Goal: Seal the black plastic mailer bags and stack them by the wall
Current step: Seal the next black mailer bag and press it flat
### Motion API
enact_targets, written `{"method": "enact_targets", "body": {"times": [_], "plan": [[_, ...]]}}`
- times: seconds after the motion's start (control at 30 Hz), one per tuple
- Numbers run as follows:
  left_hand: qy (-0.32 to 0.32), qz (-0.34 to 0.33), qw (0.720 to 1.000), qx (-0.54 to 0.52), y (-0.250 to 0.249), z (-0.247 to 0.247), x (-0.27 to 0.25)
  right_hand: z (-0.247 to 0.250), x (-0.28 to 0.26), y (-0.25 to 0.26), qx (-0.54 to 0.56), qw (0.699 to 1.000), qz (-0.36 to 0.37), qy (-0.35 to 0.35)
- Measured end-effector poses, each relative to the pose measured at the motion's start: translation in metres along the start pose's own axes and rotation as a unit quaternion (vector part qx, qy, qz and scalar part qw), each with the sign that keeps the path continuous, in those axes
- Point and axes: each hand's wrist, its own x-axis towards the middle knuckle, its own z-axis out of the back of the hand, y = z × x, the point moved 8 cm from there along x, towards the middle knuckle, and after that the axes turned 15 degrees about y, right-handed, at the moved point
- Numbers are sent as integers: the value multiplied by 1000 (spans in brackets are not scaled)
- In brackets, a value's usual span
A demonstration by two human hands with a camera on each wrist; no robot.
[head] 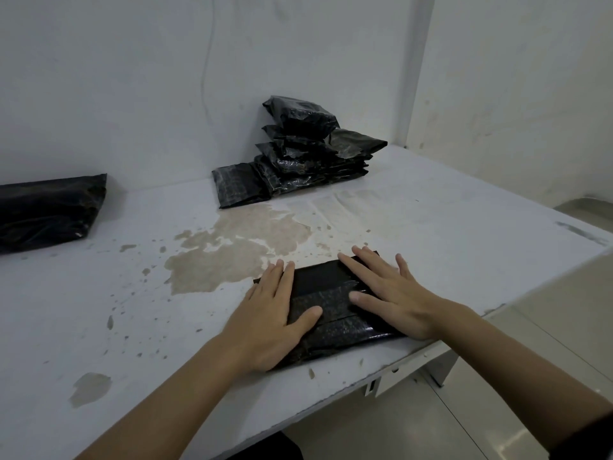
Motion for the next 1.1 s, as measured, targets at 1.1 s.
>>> {"method": "enact_targets", "body": {"times": [1.1], "plan": [[39, -245, 953, 173, -15, 14, -17, 17, -47, 7, -53, 960, 114, -249]]}}
